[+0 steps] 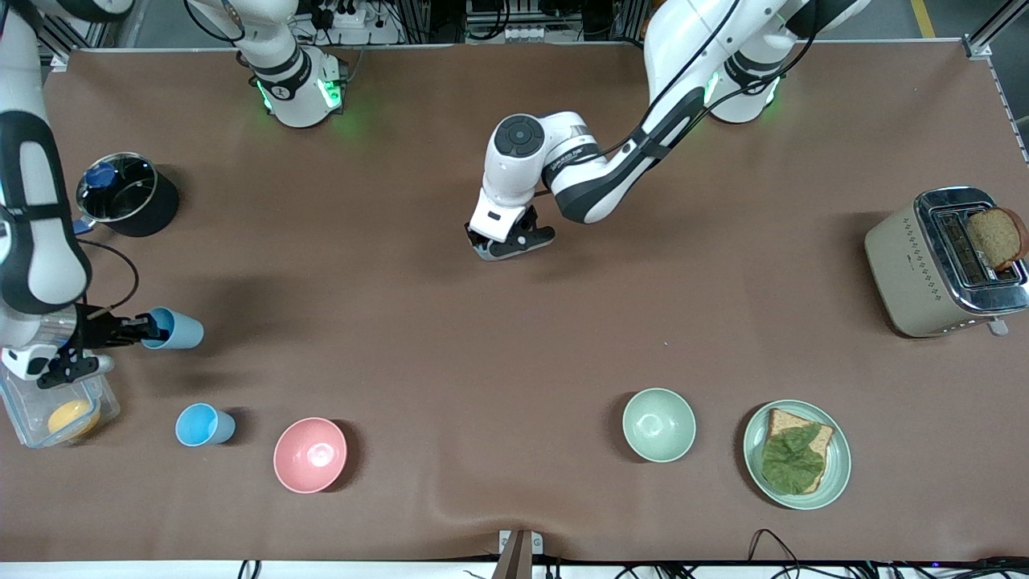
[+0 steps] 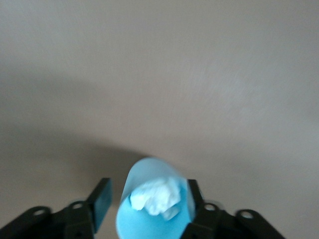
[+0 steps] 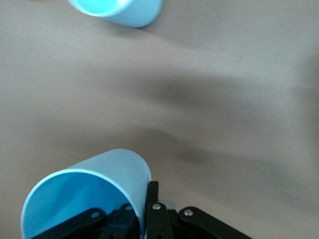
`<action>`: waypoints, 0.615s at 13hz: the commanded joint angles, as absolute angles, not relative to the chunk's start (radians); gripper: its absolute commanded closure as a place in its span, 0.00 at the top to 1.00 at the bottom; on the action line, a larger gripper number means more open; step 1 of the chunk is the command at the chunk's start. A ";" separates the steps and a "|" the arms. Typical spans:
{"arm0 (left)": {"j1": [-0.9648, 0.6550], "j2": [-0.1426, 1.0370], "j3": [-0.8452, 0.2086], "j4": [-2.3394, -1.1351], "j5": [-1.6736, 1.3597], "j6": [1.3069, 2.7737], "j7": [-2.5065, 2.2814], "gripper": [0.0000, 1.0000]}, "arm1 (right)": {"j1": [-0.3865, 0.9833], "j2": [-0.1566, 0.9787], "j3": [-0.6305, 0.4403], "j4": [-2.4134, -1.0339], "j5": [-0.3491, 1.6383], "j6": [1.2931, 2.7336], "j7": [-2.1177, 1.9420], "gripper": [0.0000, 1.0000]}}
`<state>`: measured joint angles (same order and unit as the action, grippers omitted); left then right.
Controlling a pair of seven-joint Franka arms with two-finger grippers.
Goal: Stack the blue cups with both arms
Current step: 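Set the cup down mid-table with the left gripper while the right gripper lifts its cup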
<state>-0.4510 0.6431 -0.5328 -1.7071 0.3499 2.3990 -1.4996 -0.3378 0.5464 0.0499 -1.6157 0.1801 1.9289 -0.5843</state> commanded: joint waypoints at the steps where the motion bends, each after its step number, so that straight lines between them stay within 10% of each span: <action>1: -0.399 0.465 -0.529 -1.713 0.374 2.281 -1.523 1.00 | -0.263 0.453 0.046 -1.646 0.196 1.846 -0.416 0.00; 8: -0.103 0.224 -0.534 -1.597 0.334 1.923 -0.978 1.00 | -0.089 0.367 0.234 -1.651 0.195 1.743 0.270 0.00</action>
